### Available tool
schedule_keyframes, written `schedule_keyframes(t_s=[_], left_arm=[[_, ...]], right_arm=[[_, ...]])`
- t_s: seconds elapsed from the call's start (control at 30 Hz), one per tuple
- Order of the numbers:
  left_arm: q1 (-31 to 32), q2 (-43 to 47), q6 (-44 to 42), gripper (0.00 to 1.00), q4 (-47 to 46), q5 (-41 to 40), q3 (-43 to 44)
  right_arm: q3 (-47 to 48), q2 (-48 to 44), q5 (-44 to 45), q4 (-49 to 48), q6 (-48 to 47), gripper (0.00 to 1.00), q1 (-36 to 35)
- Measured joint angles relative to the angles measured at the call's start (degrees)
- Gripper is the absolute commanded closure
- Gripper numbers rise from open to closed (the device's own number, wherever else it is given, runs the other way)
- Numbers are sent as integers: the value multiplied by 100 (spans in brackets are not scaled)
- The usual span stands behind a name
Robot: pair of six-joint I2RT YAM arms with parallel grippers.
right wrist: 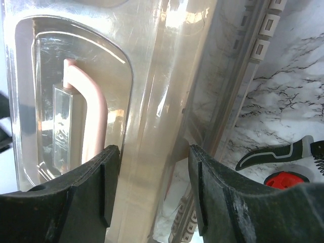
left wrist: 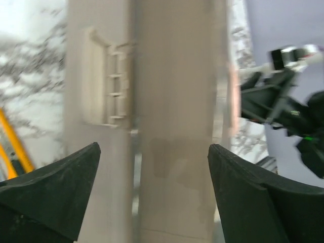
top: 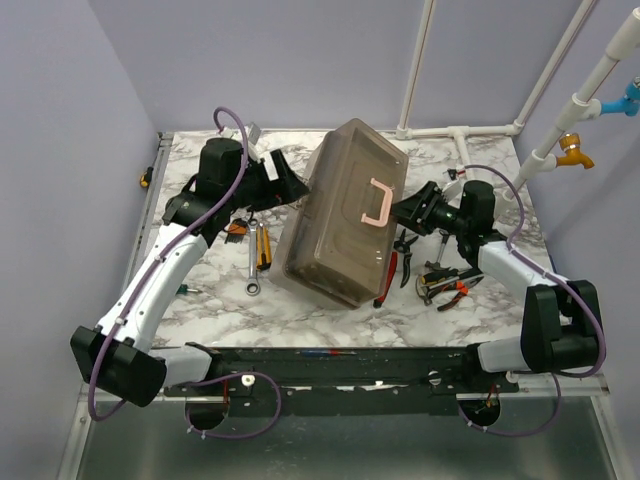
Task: Pack the tool kit
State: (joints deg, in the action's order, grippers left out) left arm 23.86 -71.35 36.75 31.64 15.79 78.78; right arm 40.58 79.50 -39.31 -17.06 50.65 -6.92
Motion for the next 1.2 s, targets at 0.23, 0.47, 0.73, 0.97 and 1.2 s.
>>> schedule_keyframes(t_s=[0.23, 0.47, 0.73, 0.97, 1.2], left_arm=[[-721, -94, 138, 12, -426, 177, -1134], [-850, -142, 326, 27, -1255, 378, -1377], [-850, -914, 551, 42, -1757, 603, -1646], [-874, -1139, 719, 45, -2243, 734, -1639], [-890, -1165, 835, 45, -2625, 844, -1810]], right_arm=[[48, 44, 0, 4, -55, 41, 2], [101, 74, -2, 42, -109, 41, 2], [127, 101, 0, 66, -146, 42, 2], [186, 55, 72, 269, -273, 24, 2], [667, -76, 363, 1484, -789, 20, -7]])
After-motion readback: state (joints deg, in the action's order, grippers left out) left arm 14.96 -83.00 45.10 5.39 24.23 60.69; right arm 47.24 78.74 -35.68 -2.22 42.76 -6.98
